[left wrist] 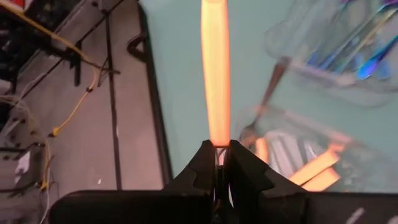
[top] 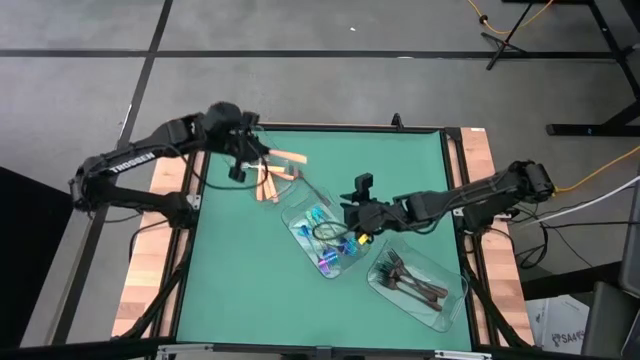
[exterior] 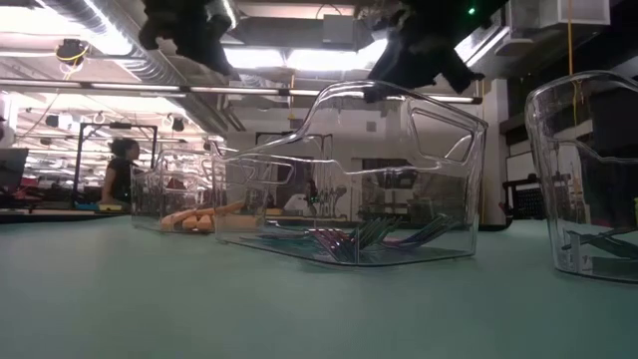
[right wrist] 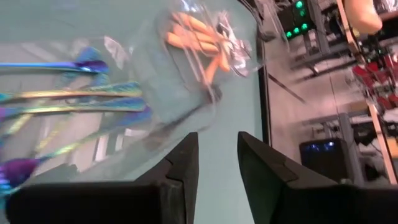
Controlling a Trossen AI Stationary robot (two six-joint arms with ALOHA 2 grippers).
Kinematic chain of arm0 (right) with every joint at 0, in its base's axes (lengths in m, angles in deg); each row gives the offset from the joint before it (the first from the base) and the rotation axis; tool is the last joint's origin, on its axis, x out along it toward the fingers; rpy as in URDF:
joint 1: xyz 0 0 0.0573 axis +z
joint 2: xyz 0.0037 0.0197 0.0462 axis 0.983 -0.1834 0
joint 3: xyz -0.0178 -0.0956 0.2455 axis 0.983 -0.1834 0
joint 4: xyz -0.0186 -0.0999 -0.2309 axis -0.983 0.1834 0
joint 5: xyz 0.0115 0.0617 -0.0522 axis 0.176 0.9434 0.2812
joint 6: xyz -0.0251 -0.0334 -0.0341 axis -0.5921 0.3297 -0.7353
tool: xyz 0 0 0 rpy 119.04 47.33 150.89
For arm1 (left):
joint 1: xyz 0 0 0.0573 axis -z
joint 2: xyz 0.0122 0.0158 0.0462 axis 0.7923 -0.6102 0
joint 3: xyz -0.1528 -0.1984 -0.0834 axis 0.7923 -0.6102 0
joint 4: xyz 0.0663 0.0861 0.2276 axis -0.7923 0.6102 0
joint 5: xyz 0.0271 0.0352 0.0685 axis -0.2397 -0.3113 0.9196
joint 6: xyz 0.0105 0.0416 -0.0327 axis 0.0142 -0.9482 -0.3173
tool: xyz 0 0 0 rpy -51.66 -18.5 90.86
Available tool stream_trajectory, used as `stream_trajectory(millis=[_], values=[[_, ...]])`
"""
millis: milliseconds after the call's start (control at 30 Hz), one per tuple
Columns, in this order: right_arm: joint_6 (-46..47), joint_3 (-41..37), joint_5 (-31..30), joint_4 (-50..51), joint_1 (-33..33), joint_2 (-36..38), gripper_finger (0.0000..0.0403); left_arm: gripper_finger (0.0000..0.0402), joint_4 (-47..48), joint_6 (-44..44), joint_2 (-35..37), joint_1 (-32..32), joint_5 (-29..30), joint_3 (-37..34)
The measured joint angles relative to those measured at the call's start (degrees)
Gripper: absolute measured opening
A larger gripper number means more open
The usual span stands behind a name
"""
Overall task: Sort silverware by color (type)
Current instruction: Put the yellow fork into the top transparent bin
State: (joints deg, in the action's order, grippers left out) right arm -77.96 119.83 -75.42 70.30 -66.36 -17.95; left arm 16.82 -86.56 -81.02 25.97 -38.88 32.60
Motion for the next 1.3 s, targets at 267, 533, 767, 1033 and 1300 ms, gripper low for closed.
stream_trajectory(millis=[267, 533, 767, 1033, 1300], values=[[0.1, 0.0, 4.3, 0.0, -6.3, 0.0, 0.0104, 0.0016, 0.2, -9.7, -1.0, -15.7, -10.5, 0.0], [0.1, 0.0, 13.3, 0.0, -11.7, 0.0, 0.0104, 0.0016, 0.1, -17.8, -9.3, -26.3, -16.2, 0.0], [0.1, 0.0, 14.1, 0.0, -14.0, 0.0, 0.0104, 0.0018, -0.3, -20.6, -18.4, -31.7, -18.2, 0.0], [0.1, 0.0, 14.1, 0.0, -14.3, 0.0, 0.0104, 0.0019, 2.1, -20.6, -24.9, -34.5, -22.4, 0.0], [0.1, 0.0, 14.1, 0.0, -14.3, 0.0, 0.0104, 0.0019, 5.6, -20.6, -24.8, -34.4, -28.4, 0.0]])
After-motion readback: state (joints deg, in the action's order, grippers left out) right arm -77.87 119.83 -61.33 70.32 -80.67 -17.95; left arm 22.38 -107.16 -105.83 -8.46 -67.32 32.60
